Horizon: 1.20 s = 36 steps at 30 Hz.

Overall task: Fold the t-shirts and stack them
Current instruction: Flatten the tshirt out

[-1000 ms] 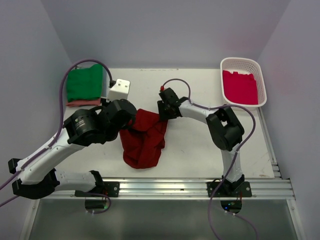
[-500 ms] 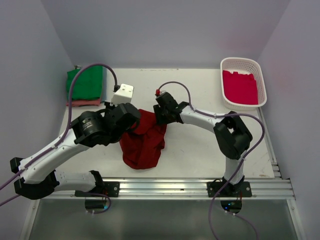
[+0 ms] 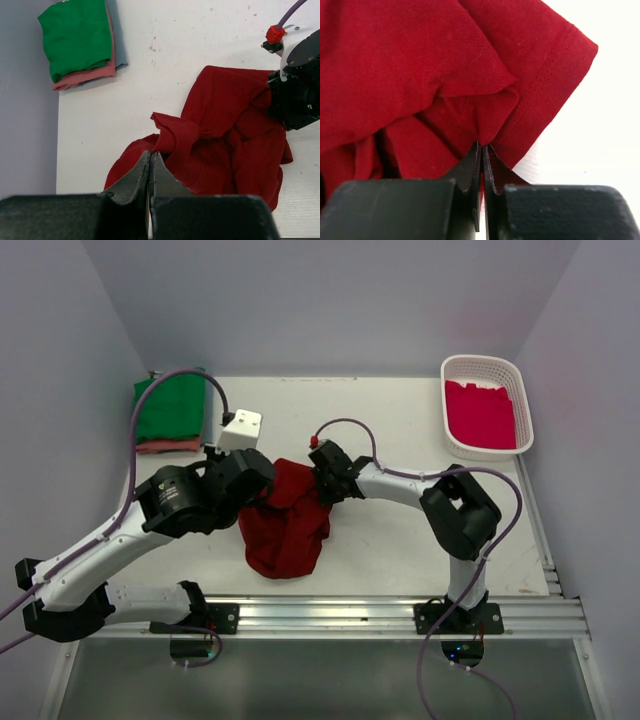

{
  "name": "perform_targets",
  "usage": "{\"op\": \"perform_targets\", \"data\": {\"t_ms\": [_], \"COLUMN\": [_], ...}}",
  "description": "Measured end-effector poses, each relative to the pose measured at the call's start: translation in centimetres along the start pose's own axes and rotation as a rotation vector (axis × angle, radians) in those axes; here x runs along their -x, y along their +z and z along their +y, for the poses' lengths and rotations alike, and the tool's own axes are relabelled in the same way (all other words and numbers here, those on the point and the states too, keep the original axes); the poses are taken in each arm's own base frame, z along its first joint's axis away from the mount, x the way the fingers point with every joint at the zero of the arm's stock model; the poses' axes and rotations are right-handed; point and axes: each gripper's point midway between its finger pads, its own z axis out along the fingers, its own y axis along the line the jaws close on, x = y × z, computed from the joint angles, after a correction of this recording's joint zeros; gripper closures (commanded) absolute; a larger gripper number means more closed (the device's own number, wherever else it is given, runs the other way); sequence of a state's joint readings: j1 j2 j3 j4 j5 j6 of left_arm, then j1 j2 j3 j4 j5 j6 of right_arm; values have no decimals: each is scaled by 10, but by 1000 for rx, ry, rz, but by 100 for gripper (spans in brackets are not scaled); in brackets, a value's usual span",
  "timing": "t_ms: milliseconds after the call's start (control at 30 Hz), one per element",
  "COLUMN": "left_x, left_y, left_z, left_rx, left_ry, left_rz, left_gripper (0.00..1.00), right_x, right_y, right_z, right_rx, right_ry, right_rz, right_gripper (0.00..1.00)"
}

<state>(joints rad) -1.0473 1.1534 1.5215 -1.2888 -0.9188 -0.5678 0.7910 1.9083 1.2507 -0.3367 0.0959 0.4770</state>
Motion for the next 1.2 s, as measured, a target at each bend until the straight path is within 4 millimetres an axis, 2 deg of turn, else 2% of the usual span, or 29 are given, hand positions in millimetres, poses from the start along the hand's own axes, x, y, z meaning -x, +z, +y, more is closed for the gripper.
{"op": "perform_targets", "data": {"t_ms": [200,267,333,433,533,600,667,733,800,933,1033,1100,1200], "left_x": [-6,-6,-5,1,12,23,39,60,80,120,140,152,168], "left_y": [0,-2,-4,-9,-15,-22,-31,-45,-61,-102,-136,-157,-188], "left_z": [3,5,8,15,21,26,31,38,46,63,77,86,91], "left_rx": [1,-1,-4,-13,-33,-57,-88,-136,-194,-344,-465,-539,-635], "left_ry": [-14,-20,-35,-76,-124,-165,-204,-250,-298,-382,-422,-429,-404], "left_rz": [2,-2,-12,-44,-95,-140,-199,-271,-341,-496,-617,-700,-819], "left_gripper": [100,100,100,100,100,100,100,100,100,100,100,100,100], "right_x": [2,7,21,69,120,141,150,150,143,126,114,105,88], "right_y": [-2,-15,-39,-106,-199,-261,-314,-351,-374,-396,-414,-434,-476], "right_z": [-7,-18,-27,-33,-36,-41,-50,-60,-70,-83,-89,-90,-91], "right_rx": [-41,-95,-141,-182,-178,-171,-166,-169,-181,-187,-167,-118,-17], "right_ry": [-11,-31,-46,-46,-11,24,58,81,93,86,77,68,49], "right_rz": [-9,-26,-69,-234,-464,-601,-709,-775,-806,-814,-831,-869,-962], "right_gripper": [100,100,100,100,100,100,100,100,100,100,100,100,100]}}
